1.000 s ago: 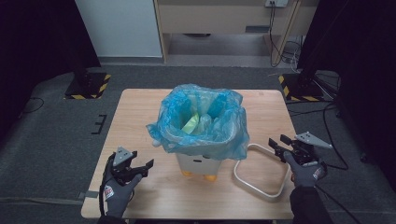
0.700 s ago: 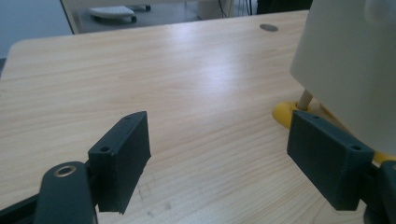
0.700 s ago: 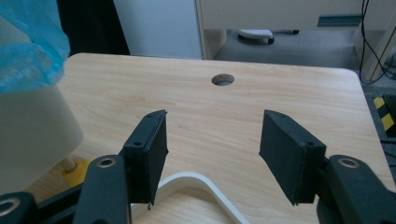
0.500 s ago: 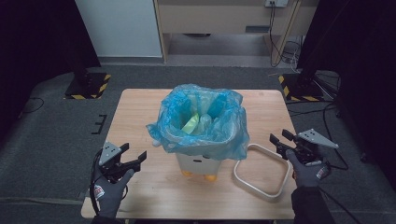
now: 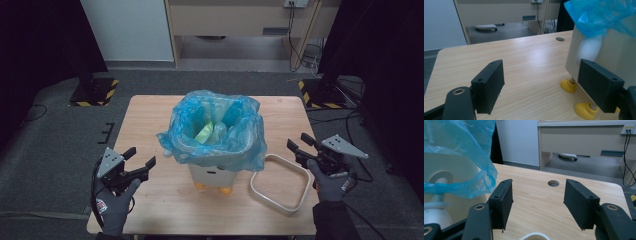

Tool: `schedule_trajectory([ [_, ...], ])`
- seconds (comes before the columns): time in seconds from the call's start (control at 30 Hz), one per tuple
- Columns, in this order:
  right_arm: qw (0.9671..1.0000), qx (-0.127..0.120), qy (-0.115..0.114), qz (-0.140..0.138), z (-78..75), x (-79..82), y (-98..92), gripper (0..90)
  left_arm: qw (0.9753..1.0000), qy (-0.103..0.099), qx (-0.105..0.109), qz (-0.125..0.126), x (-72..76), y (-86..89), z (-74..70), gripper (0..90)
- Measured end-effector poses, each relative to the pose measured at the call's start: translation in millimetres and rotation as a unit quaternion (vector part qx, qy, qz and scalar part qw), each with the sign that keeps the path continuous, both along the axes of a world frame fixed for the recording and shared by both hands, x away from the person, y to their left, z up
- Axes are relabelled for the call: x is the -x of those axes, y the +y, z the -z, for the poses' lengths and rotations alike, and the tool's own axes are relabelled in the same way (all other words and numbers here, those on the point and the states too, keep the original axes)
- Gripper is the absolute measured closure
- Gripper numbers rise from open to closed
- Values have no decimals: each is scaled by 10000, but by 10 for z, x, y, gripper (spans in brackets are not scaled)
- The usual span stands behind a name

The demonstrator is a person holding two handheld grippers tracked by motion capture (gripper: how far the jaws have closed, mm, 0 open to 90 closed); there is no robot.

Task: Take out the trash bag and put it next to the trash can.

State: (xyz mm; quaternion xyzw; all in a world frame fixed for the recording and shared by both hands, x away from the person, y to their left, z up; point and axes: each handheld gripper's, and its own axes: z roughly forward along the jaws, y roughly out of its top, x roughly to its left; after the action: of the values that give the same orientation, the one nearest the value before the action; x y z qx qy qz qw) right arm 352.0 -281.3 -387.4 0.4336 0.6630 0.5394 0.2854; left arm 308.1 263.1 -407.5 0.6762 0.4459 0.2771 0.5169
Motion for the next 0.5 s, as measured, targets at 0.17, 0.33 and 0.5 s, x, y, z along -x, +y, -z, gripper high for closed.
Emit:
schedule_trajectory([
  [0.17, 10000, 30, -85, -19, -55, 12, 11, 400, 9999, -135, 2, -10, 25, -6, -101, 205],
  [0.33, 9999, 32, -148, 13, -100, 16, -1, 397, 9996, -276, 42, -24, 65, 8, -192, 205],
  [0.5, 9998, -22, -176, 38, -145, 24, -23, 397, 9992, -388, 97, -96, 97, 39, -270, 205],
])
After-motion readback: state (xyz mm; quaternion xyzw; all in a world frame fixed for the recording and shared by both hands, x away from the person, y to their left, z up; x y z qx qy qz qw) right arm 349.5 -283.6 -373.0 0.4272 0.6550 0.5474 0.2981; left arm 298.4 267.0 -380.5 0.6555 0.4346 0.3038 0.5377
